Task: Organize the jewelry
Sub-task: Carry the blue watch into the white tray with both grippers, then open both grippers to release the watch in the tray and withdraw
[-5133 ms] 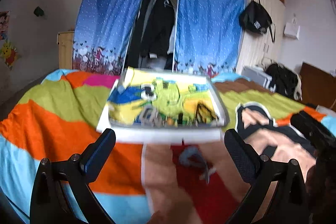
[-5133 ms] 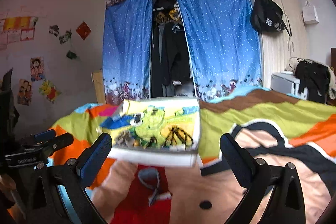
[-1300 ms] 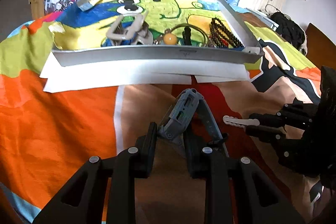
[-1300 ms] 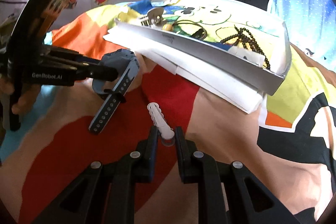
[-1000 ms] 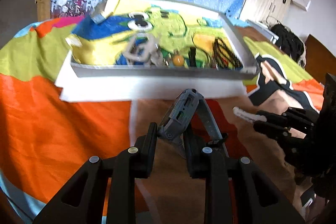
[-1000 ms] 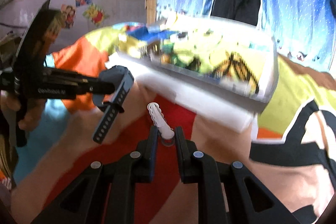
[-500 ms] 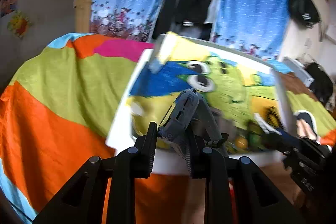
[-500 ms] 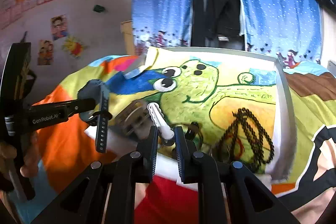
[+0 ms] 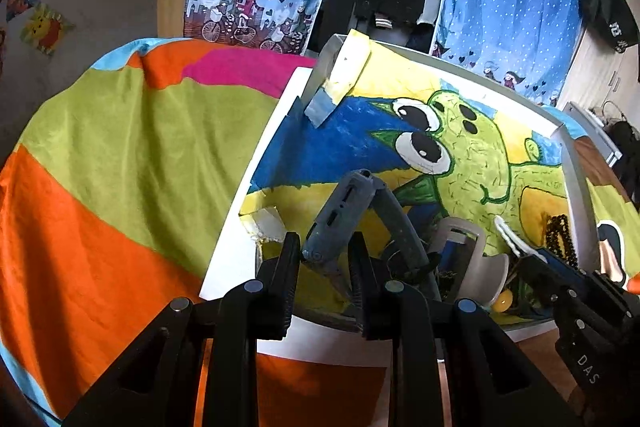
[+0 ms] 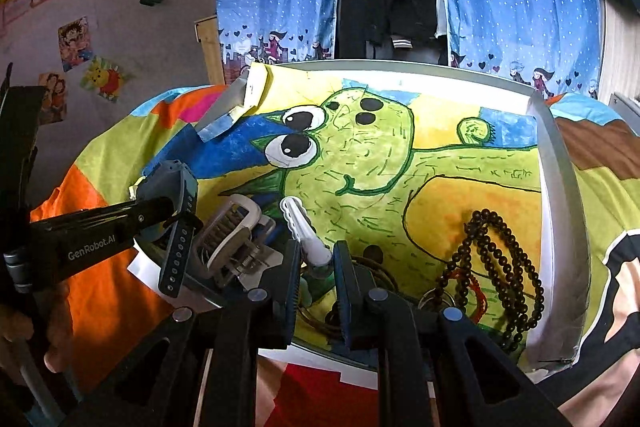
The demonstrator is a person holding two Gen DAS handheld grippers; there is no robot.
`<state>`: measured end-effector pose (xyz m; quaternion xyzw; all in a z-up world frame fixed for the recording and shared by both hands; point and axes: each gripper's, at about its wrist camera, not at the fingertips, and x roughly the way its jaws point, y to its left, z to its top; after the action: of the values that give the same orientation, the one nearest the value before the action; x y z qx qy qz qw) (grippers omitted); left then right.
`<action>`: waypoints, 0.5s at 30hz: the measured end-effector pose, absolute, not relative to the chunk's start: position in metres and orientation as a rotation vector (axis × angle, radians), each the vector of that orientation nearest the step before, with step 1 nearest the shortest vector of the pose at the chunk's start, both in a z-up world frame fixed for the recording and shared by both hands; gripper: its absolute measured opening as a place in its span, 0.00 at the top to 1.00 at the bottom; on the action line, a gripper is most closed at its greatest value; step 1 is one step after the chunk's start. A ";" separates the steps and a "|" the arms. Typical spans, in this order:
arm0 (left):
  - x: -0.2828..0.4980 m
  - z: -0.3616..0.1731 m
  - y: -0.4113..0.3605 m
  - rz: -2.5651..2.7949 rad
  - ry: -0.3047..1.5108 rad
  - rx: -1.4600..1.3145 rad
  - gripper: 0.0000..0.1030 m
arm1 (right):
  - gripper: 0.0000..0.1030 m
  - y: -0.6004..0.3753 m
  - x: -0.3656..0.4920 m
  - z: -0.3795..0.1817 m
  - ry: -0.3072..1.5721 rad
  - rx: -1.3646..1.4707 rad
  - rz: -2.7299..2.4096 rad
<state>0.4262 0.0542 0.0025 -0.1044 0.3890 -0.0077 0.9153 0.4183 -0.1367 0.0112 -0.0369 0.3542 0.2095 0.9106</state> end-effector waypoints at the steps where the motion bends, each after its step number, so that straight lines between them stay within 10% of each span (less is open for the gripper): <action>1: 0.426 0.003 0.055 -0.018 0.800 -0.218 0.80 | 0.84 -0.137 0.419 0.011 0.733 -0.074 0.430; 15: 0.421 0.020 0.059 -0.052 0.740 -0.263 0.68 | 0.80 -0.146 0.417 0.025 0.711 -0.060 0.399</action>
<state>0.4210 0.0586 0.0205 -0.1283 0.3605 -0.0251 0.9236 0.4168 -0.1462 0.0247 -0.0294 0.3456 0.1939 0.9177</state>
